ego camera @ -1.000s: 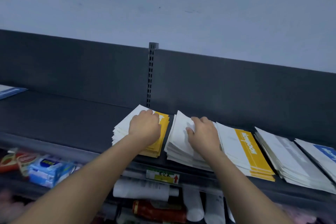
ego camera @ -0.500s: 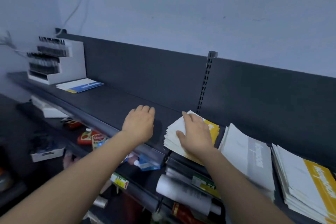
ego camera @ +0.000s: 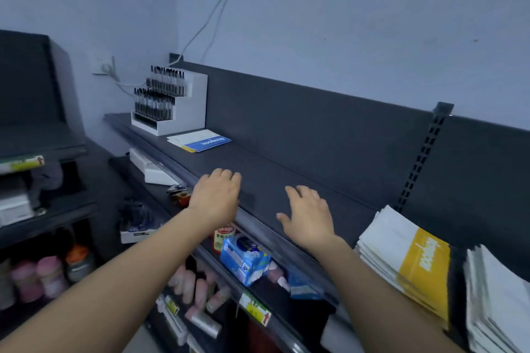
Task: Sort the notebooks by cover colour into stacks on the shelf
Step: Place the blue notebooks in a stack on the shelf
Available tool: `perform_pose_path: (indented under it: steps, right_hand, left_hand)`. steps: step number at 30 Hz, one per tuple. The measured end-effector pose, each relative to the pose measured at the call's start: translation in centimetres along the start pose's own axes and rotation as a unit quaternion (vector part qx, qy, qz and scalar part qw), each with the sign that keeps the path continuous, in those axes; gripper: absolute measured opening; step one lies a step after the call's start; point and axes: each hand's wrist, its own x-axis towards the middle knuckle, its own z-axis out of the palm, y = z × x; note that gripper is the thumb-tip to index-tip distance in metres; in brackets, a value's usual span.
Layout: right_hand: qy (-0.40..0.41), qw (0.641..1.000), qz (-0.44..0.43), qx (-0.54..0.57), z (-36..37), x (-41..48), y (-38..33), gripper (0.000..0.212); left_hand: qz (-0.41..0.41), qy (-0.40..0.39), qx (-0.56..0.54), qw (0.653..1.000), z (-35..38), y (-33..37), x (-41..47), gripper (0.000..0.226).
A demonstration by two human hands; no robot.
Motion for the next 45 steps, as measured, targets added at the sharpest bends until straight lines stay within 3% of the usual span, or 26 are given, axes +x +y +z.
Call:
perform_pose_path:
  steps: [18,26,45]
  right_hand:
    - [-0.046,0.999,0.013,0.0,6.0,13.7,-13.1,0.062]
    - [-0.05,0.999,0.013,-0.001,8.6,19.6,-15.1,0.062]
    - [-0.104,0.994,0.013,0.007,14.4,35.5,-17.2,0.054]
  left_hand:
    - [-0.011,-0.032,-0.007,0.999,6.4,-17.2,5.9,0.026]
    - [-0.014,-0.035,-0.007,0.999,9.5,-21.1,9.8,0.036]
    - [-0.046,-0.097,-0.016,0.994,17.9,-28.5,22.3,0.024]
